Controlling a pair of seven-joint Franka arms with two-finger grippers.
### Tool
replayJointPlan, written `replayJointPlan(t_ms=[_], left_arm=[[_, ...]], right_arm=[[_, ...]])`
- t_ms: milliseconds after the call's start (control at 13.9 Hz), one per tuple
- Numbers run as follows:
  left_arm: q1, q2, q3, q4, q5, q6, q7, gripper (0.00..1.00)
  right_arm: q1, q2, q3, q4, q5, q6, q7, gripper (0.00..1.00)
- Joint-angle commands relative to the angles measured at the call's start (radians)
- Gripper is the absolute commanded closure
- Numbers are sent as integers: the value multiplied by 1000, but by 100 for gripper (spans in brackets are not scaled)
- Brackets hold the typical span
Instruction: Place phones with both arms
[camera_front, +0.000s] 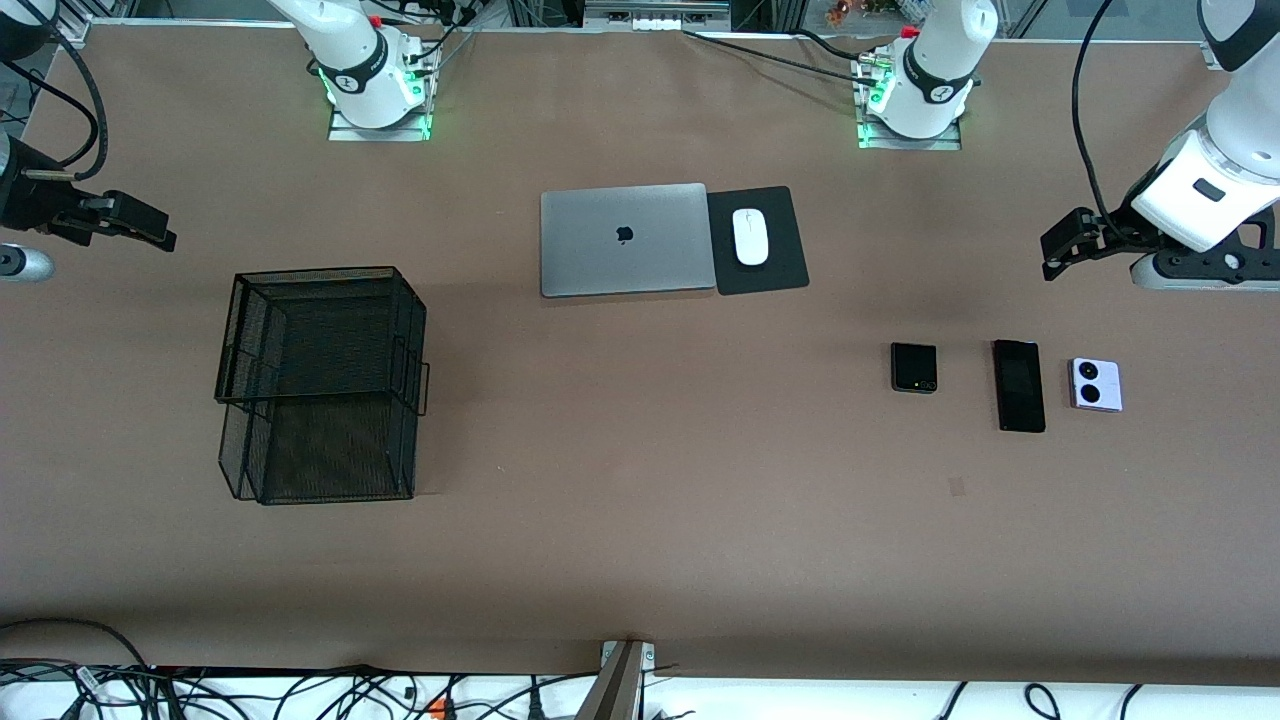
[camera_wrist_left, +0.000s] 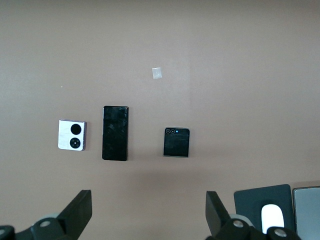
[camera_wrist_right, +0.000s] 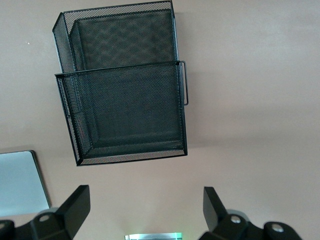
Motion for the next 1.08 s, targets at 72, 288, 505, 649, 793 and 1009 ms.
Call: replayJointPlan(t_ms=[72,288,505,649,793,1009], left_arm=[[16,16,-13,32,1,-12,14,0],[16,16,-13,32,1,-13,14,0],[16,16,-13,32,1,-13,12,0],[16,16,-13,31,1,-13,12,0],[16,16,-13,31,1,-13,14,0],[17,19,-13,26,0,-46,16,0]], right_arm=[[7,5,-6,12,4,0,12,0],[7,5,-6,12,4,0,12,0],[7,5,-6,12,4,0,12,0],[7,5,-6,12,4,0,12,0],[7,5,-6,12,4,0,12,0],[7,5,-6,12,4,0,12,0]])
